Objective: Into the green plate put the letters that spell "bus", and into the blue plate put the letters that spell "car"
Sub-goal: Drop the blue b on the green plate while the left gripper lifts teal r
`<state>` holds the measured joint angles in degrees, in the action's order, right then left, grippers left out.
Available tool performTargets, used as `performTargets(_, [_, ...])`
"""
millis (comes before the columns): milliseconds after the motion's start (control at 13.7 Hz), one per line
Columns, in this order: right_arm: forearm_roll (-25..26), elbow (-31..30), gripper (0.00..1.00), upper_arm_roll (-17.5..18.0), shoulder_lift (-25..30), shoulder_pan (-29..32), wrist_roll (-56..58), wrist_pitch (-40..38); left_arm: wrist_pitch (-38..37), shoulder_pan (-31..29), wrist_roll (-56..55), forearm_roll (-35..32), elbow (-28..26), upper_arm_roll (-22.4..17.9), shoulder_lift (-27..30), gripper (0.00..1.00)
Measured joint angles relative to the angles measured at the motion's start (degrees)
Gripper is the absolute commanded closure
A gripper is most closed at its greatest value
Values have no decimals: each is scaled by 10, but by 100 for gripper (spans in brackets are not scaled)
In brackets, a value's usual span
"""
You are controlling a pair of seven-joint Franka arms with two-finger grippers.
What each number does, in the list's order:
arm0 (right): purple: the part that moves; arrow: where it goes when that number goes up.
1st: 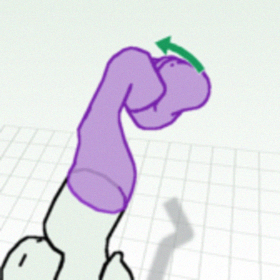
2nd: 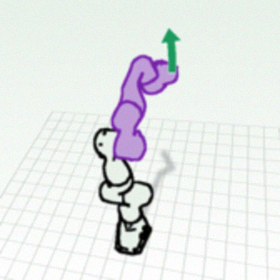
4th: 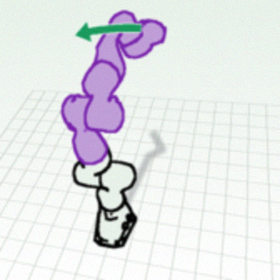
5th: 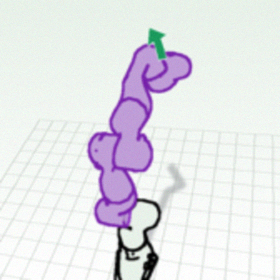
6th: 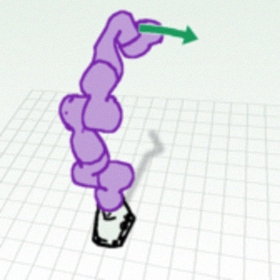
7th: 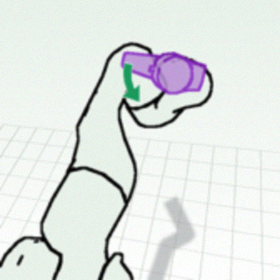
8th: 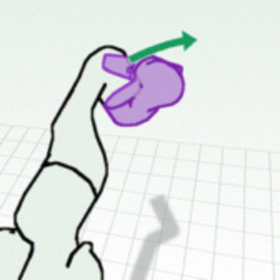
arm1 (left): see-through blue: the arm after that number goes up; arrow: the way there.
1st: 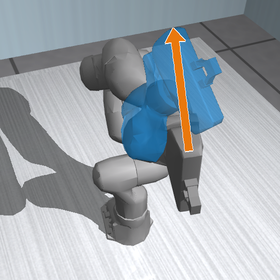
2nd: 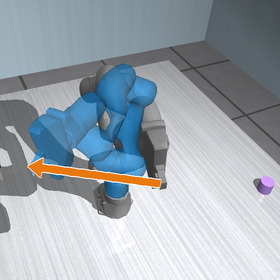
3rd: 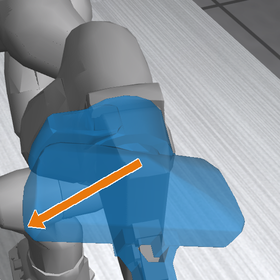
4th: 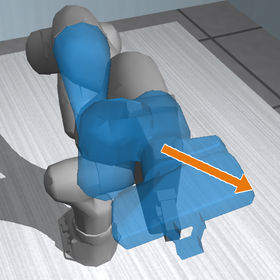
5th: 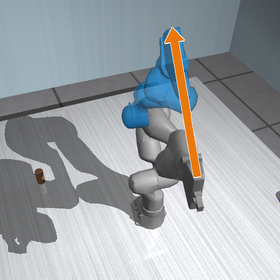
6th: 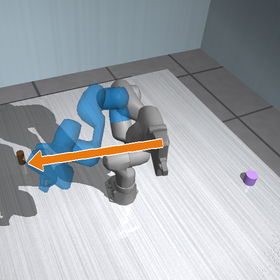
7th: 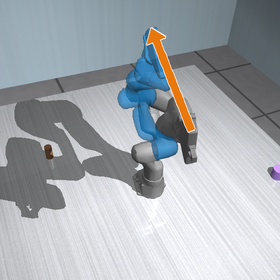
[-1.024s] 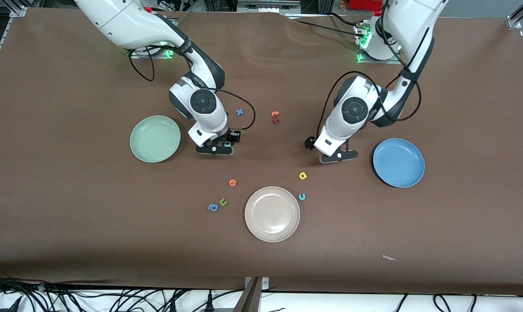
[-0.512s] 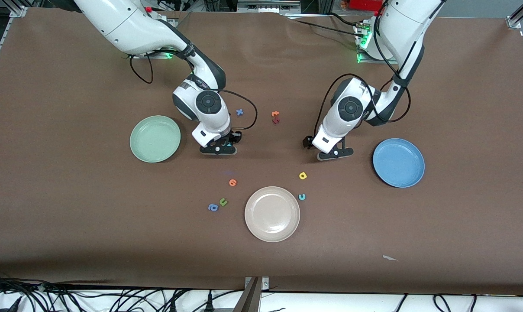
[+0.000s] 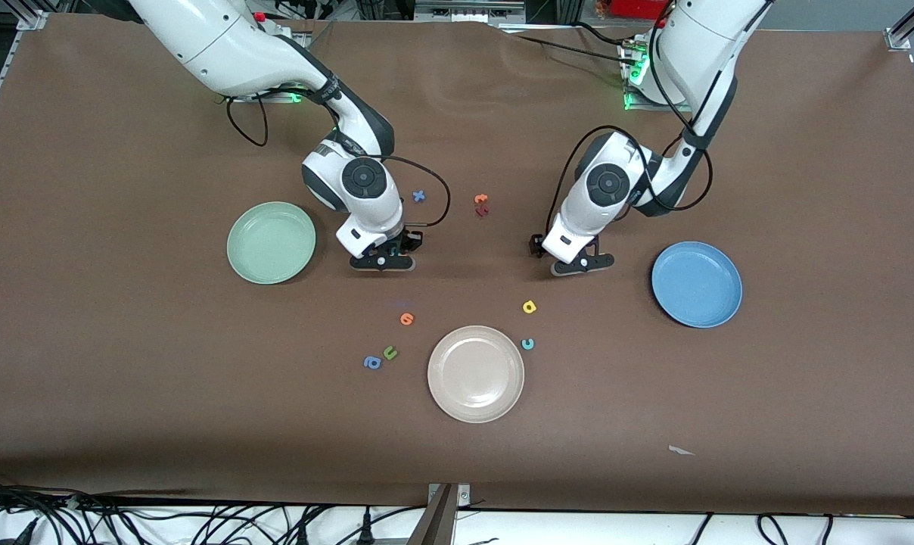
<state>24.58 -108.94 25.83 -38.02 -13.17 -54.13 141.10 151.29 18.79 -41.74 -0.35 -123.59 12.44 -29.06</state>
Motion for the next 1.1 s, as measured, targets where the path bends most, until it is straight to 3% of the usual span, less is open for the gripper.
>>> performTargets(220, [2, 9, 89, -2, 6, 1, 0, -10, 1, 5, -34, -30, 0, 1, 2, 38])
performTargets(585, [2, 15, 88, -34, 75, 15, 4, -152, 1, 6, -36, -41, 0, 0, 4, 43])
performTargets(951, [2, -58, 88, -56, 128, 59, 63, -193, -2, 6, -36, -43, 0, -1, 5, 49])
performTargets(1024, [2, -81, 79, -58, 136, 77, 82, -193, -2, 6, -36, -43, 0, -1, 6, 52])
performTargets(1098, [2, -101, 30, -60, 143, 98, 100, -192, -3, 6, -36, -43, 0, -2, 6, 54])
